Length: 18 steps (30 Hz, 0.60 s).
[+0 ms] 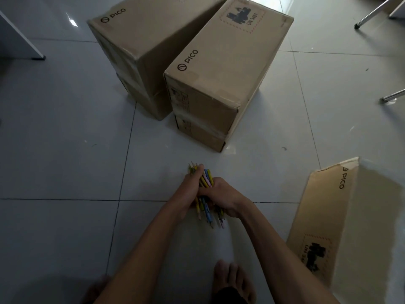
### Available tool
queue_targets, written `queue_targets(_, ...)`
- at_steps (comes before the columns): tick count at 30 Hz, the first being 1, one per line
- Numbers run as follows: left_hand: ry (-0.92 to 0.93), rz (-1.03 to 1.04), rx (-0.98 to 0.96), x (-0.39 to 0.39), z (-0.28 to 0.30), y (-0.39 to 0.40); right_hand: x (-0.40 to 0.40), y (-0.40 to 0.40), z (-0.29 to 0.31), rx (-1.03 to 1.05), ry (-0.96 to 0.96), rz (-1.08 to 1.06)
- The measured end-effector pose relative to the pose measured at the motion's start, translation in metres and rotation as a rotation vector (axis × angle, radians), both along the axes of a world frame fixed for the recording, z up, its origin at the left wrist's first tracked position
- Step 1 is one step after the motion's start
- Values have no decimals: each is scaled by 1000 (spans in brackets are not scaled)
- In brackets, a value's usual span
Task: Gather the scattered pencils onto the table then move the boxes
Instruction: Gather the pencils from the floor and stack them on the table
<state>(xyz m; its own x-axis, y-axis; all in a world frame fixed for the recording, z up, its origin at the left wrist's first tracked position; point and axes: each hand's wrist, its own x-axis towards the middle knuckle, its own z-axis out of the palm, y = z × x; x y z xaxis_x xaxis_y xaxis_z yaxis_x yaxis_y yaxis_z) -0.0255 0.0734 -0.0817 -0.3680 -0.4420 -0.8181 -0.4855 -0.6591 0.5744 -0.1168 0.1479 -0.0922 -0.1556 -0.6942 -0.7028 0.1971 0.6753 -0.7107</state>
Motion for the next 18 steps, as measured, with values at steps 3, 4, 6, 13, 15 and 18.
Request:
queue_targets(3,14,57,21,12,-1,-9,-1,-11,-1,-4,95,38)
queue_targets(4,25,49,28,18,-2,-12,-1,-14,-2,-8,137,47)
queue_targets(6,49,11,79,32,-3,-17,2,-21,-4,-19,187,41)
queue_targets(13,122,-102,19,63,-5,-31,12,-43,-10,-62,276,12)
queue_targets(15,101,-55,-19,66,-2,-36,15,-53,-11,-51,301,3)
queue_targets(18,55,103,-17,76,5,-42,19,-69,-2,-28,326,61)
